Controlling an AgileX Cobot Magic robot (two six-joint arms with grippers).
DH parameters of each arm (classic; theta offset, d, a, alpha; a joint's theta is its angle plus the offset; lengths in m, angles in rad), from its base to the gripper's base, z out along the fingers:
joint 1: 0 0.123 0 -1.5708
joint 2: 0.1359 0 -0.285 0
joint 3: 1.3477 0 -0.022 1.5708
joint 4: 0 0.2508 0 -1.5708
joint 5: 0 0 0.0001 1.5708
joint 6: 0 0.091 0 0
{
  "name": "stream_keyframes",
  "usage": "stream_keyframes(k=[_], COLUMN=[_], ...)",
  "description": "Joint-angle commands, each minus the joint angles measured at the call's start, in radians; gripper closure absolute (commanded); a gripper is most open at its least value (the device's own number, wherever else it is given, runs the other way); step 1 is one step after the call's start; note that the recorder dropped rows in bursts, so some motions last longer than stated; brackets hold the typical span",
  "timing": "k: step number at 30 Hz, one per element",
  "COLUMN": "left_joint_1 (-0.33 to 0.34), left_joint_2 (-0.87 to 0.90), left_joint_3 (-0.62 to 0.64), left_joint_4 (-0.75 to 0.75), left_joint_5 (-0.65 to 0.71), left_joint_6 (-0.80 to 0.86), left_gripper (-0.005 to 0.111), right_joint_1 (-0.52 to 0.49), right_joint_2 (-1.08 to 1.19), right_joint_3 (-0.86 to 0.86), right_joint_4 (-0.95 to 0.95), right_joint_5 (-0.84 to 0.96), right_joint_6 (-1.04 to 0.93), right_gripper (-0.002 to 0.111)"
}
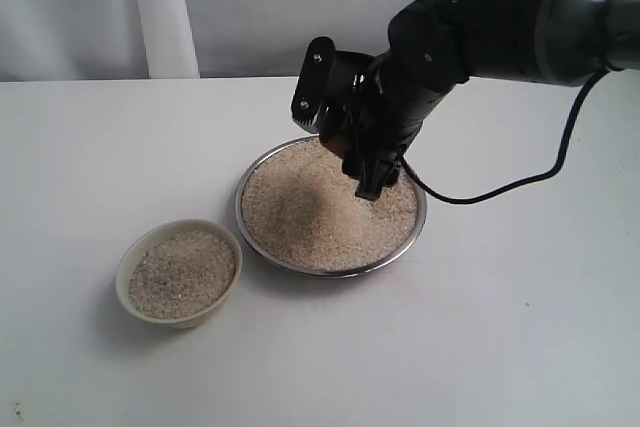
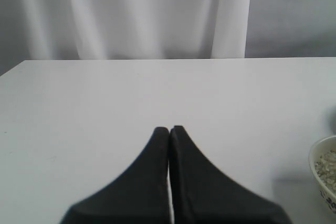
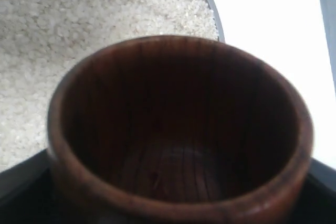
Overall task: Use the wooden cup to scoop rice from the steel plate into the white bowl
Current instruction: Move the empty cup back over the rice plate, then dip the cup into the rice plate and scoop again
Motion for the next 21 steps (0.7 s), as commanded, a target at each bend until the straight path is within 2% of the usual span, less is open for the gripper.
stream_keyframes(k=[1, 6, 10, 12, 16, 21], left_joint_1=[-0.003, -0.003, -0.003, -0.003, -0.003, -0.003], left_joint_2=[-0.003, -0.003, -0.003, -0.003, -0.003, -0.003], left_joint_3=[0.002, 0.002, 0.002, 0.002, 0.002, 0.002], left_joint_4=[0.0, 0.0, 0.0, 0.0, 0.0, 0.0], left_joint_5=[-0.006, -0.006, -0.006, -0.006, -0.006, -0.006], left_joint_6=[-0.004, -0.004, -0.004, -0.004, -0.004, -0.004], left_gripper=[0.107, 0.107, 0.107, 0.107, 0.107, 0.107], right_joint_1=[-0.002, -0.002, -0.002, 0.002, 0.038, 0.061], right_joint_2=[-0.004, -0.002, 0.02, 0.028, 0.007, 0.026], right_joint_3=[-0.01, -0.01, -0.01, 0.019, 0.119, 0.107], right_joint_4=[0.03, -0.031, -0.226, -0.325, -0.314, -0.379], right_joint_5=[0.003, 0.008, -0.001, -0.056, -0.242, -0.065], right_joint_6=[-0.016, 0.096, 0.409, 0.48, 0.38, 0.167], right_gripper=[0.108, 0.108, 0.108, 0.108, 0.108, 0.108])
